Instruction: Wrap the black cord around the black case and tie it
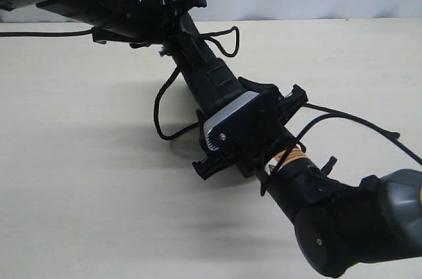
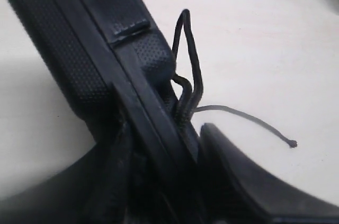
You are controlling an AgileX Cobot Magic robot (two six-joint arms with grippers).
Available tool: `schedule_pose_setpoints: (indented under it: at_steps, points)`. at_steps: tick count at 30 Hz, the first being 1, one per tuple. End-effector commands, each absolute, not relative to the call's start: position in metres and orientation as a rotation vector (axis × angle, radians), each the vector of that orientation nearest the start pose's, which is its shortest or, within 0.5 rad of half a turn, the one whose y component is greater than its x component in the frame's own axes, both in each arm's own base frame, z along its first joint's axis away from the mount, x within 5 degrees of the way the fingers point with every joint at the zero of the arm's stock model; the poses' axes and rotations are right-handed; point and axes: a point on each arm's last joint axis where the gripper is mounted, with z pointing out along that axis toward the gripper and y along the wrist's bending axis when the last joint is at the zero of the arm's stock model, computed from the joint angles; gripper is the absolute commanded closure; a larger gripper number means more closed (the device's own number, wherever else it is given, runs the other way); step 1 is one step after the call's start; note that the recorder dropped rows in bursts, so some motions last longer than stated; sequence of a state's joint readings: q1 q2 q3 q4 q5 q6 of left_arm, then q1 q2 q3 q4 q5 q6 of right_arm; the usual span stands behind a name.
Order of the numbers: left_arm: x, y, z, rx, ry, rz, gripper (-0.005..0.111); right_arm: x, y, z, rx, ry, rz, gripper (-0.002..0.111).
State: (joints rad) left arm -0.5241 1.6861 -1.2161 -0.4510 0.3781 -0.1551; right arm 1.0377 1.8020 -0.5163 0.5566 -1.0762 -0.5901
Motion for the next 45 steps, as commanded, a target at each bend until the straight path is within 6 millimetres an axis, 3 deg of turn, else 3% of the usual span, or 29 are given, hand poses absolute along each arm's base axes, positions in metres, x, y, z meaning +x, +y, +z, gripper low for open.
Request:
schedule_pose_setpoints:
  at_steps: [1,5,22,30,37,39,42,45]
  points:
    - [0.322,-0.201,0.266,0.075,2.380,-0.693,0.107,0.186,0.232,0.150,-0.792,1.570,0.127,0.022]
    - [0.322,-0.201,0.266,0.074,2.376,-0.693,0.107,0.183,0.233,0.150,-0.824,1.599,0.147,0.023]
    - [0.323,-0.201,0.268,0.070,2.357,-0.692,0.107,0.160,0.221,0.189,-1.006,1.694,0.260,0.023]
    - [0.324,-0.200,0.268,0.086,2.348,-0.676,0.107,0.140,0.208,0.218,-1.106,1.698,0.356,0.023]
    - [0.324,-0.200,0.268,0.084,2.342,-0.677,0.107,0.119,0.181,0.264,-1.096,1.595,0.446,0.023]
    - [0.324,-0.200,0.268,0.085,2.344,-0.677,0.107,0.127,0.168,0.273,-0.999,1.602,0.415,0.023]
    - [0.324,-0.200,0.268,0.089,2.348,-0.675,0.107,0.158,0.146,0.285,-0.735,1.657,0.328,0.027]
    - [0.324,-0.200,0.268,0.097,2.346,-0.669,0.107,0.183,0.142,0.296,-0.690,1.748,0.339,0.036]
